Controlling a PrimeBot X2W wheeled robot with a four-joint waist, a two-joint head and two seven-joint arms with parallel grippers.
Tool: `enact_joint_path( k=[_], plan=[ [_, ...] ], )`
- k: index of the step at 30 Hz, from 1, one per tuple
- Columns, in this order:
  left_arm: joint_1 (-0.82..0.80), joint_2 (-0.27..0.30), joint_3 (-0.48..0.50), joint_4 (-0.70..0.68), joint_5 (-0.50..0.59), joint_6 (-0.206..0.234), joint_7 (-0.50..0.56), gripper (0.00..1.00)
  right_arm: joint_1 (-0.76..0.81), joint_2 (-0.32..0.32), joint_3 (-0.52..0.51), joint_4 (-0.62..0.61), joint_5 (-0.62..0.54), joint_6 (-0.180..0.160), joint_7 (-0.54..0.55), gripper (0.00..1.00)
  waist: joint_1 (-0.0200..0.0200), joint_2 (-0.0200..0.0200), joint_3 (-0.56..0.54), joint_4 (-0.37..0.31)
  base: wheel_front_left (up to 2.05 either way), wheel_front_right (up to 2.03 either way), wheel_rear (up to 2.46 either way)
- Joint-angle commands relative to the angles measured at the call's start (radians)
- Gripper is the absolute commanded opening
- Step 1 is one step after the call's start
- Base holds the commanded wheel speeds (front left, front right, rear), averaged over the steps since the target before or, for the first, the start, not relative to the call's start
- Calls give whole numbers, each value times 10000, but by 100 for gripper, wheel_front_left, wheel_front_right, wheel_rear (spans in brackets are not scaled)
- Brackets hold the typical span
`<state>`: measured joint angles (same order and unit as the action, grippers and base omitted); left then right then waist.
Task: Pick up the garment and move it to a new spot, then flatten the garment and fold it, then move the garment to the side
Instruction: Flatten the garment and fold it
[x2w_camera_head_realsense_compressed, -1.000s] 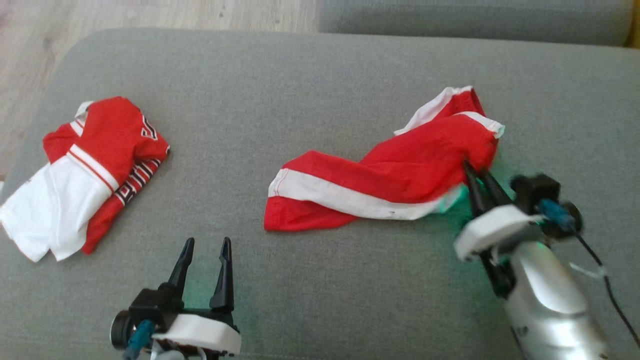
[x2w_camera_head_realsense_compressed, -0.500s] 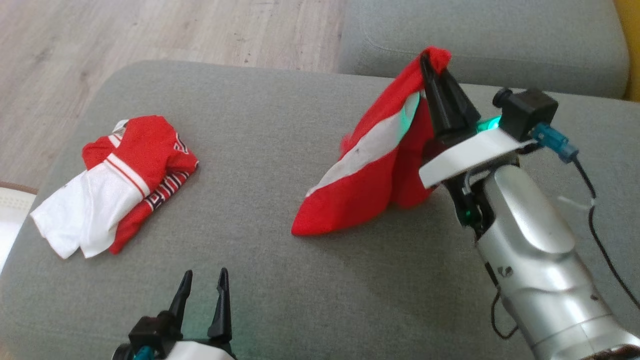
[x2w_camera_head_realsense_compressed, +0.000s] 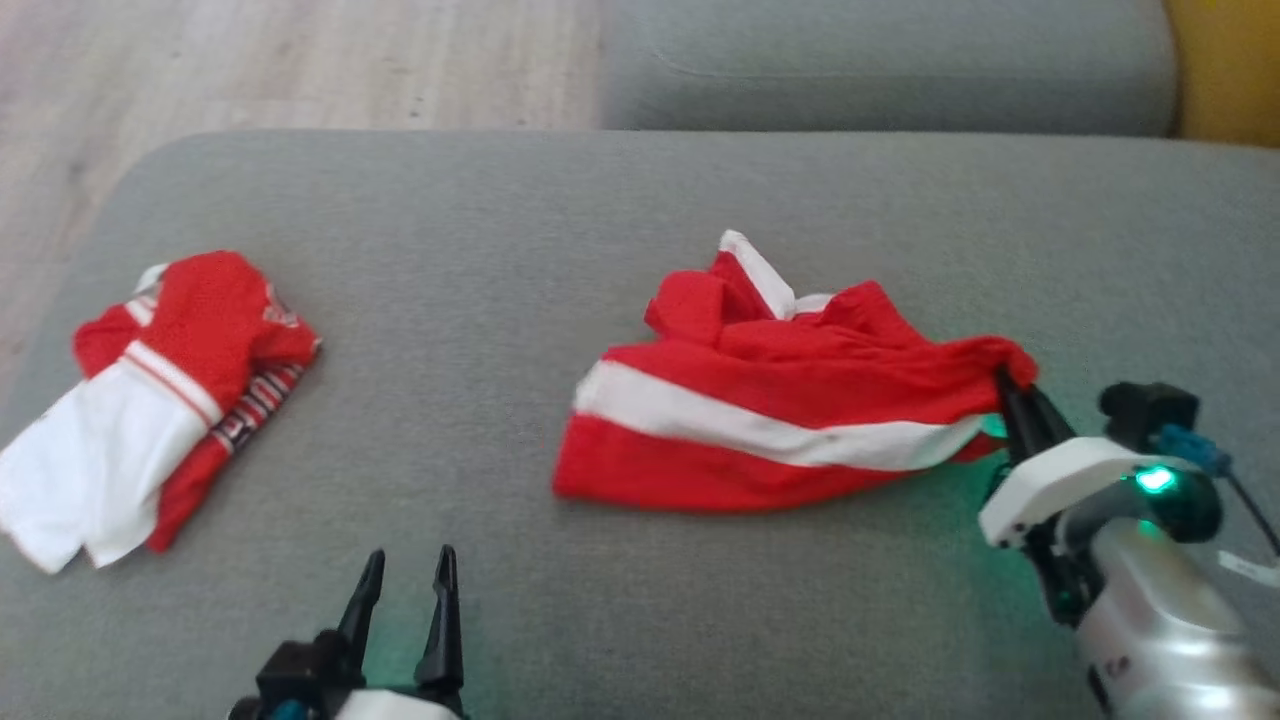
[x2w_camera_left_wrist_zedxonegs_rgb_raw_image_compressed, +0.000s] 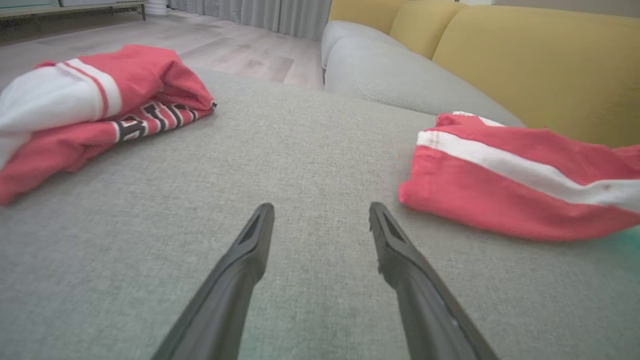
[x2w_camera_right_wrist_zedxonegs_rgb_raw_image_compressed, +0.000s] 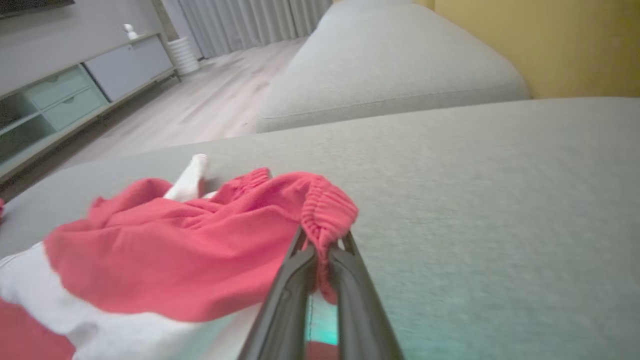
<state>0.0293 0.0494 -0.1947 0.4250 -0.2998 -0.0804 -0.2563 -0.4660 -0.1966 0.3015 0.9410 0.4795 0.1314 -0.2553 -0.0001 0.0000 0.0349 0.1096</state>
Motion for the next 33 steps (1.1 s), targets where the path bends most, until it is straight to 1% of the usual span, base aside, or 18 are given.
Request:
enact_joint_path(
  k=[1,5,7,9,10,12,14,17,21,26,31,33],
  plan=[
    [-575,9,229,-274,-17,-7,-55,100,-544,-132,-75,14,-201,-7,-63,0,1,0,206,-276,0,0,0],
    [-821,9,119,-253,-30,13,-55,100,-886,-226,-494,973,-836,-7,-63,0,1,0,332,-398,0,0,0],
    [-868,9,89,-253,-37,14,-55,100,-987,-187,-596,1095,-965,-7,-63,0,1,0,361,-408,0,0,0],
    [-930,9,71,-264,-32,18,-55,100,-1135,-101,-778,1068,-1372,-7,-63,100,1,0,415,-424,0,0,0],
    [-951,9,76,-267,-34,24,-55,100,-1154,-38,-880,914,-1591,-7,-64,100,1,0,431,-430,0,0,0],
    [-979,9,102,-267,-25,43,-55,100,-1079,61,-1118,154,-2155,-7,-64,100,1,0,456,-451,0,0,0],
    [-981,9,189,-275,17,92,-55,100,-768,183,-1460,-1019,-2863,-7,-64,100,1,0,443,-499,0,0,0],
    [-935,9,345,-278,86,139,-55,100,38,576,-1999,-2653,-3732,-7,-64,100,1,0,363,-601,0,0,0],
    [-883,9,436,-292,136,114,-55,100,1174,1037,-2263,-3920,-4137,-7,-64,100,1,0,183,-739,0,0,0],
    [-750,9,337,-340,-5,81,-55,100,2560,1337,-2343,-4411,-4263,-7,-64,100,1,0,-36,-1005,0,0,0],
    [-855,9,48,-384,-261,-64,-55,100,2906,1418,-2264,-4462,-4227,-7,-64,100,1,0,26,-1304,0,0,0],
    [-1064,9,-227,-321,-703,-240,-55,100,2878,1432,-2201,-4498,-4185,-7,-64,100,1,0,130,-1432,0,0,0]
  ],
)
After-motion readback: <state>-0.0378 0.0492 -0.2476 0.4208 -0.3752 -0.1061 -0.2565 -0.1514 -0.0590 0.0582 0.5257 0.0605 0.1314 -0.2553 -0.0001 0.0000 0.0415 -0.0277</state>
